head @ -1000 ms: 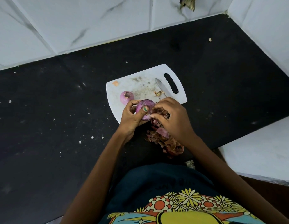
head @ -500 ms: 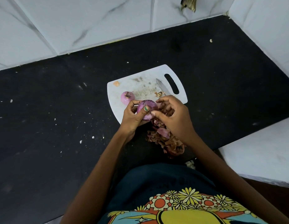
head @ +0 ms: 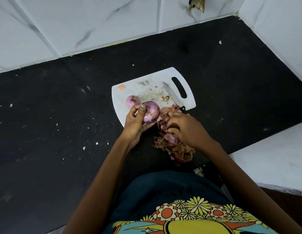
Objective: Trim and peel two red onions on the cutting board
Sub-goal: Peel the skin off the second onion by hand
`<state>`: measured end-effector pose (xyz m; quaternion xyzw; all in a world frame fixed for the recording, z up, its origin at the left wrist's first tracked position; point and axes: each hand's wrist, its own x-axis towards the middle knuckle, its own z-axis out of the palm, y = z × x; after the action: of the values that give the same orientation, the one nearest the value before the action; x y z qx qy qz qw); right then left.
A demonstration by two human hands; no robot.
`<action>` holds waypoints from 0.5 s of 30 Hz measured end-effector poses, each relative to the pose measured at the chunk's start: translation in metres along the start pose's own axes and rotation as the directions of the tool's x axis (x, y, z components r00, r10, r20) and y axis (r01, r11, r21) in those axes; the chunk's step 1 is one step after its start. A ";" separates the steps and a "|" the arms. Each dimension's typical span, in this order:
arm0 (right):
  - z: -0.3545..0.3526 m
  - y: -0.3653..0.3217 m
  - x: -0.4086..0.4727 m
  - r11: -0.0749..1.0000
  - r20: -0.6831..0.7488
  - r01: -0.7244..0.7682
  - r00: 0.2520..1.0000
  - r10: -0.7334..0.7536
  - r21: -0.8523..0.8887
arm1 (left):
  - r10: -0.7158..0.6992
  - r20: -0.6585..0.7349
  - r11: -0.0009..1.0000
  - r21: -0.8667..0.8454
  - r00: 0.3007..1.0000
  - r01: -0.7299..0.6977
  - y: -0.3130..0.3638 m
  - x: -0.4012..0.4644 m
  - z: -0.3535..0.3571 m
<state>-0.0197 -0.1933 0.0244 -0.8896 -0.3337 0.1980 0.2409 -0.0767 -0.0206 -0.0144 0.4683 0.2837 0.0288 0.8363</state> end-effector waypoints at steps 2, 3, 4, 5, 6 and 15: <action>0.001 0.002 -0.001 0.999 -0.026 -0.046 0.999 0.046 -0.003 | -0.015 -0.006 1.000 0.007 1.000 0.015 0.000 0.000 0.000; 0.001 0.002 -0.001 0.997 -0.051 -0.076 0.996 0.076 0.004 | -0.018 -0.005 1.000 0.013 1.000 0.018 -0.001 -0.001 0.001; 0.000 0.001 -0.001 0.996 -0.084 -0.092 0.992 0.092 0.009 | -0.015 -0.002 1.000 0.016 1.000 0.015 -0.001 -0.002 0.001; 0.000 -0.001 0.000 0.994 -0.120 -0.104 0.987 0.105 0.013 | -0.008 0.001 1.000 0.022 1.000 0.008 -0.002 -0.002 0.002; 0.000 -0.001 0.000 0.994 -0.160 -0.104 0.981 0.108 0.037 | -0.003 0.007 1.000 0.028 1.000 0.003 -0.002 -0.003 0.003; -0.003 -0.034 0.008 0.705 -0.095 -0.164 0.945 0.312 0.690 | 0.087 0.061 0.995 0.038 0.994 -0.089 -0.009 0.001 0.006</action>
<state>-0.0292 -0.1658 0.0449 -0.7929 -0.0945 0.2421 0.5512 -0.0750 -0.0304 -0.0197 0.4981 0.2386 0.0458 0.8324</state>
